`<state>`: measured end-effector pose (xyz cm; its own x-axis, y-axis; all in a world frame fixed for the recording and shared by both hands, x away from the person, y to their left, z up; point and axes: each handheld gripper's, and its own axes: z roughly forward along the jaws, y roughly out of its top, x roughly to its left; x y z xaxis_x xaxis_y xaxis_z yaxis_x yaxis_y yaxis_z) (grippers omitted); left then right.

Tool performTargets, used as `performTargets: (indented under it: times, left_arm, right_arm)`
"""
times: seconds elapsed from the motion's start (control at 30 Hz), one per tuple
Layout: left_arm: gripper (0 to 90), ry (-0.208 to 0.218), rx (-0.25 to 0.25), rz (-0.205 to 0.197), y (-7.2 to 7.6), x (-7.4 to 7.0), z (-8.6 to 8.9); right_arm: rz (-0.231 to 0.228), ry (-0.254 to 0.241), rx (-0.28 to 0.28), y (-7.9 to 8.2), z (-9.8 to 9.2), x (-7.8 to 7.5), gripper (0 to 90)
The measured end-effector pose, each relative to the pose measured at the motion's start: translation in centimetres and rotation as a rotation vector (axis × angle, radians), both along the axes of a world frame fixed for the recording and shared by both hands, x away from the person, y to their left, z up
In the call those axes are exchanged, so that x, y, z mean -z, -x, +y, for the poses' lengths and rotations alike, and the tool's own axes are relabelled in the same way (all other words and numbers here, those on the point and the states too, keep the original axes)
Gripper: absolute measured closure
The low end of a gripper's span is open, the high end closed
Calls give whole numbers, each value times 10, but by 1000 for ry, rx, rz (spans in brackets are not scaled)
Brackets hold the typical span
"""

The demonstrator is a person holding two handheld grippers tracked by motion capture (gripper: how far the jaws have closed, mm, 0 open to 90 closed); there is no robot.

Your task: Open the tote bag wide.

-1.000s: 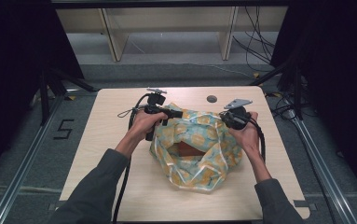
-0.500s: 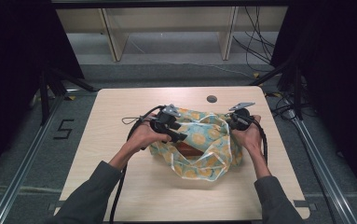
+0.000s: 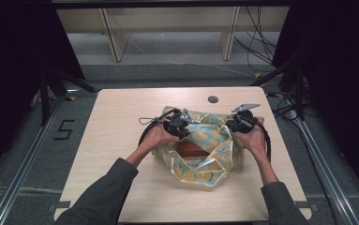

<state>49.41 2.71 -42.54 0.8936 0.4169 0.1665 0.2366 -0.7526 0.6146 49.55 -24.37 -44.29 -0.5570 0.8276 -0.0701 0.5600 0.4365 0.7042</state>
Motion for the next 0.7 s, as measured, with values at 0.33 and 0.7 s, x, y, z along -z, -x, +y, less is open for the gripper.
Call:
performTargets:
  times: [0.33,0.7]
  left_arm:
    - [893,121,-142,44,-41,-18,-3]
    - [893,142,-174,85,-59,-14,-1]
  right_arm:
    - [-139,-175,-100,53,-5,-52,900]
    - [84,20,-306,58,81,-20,900]
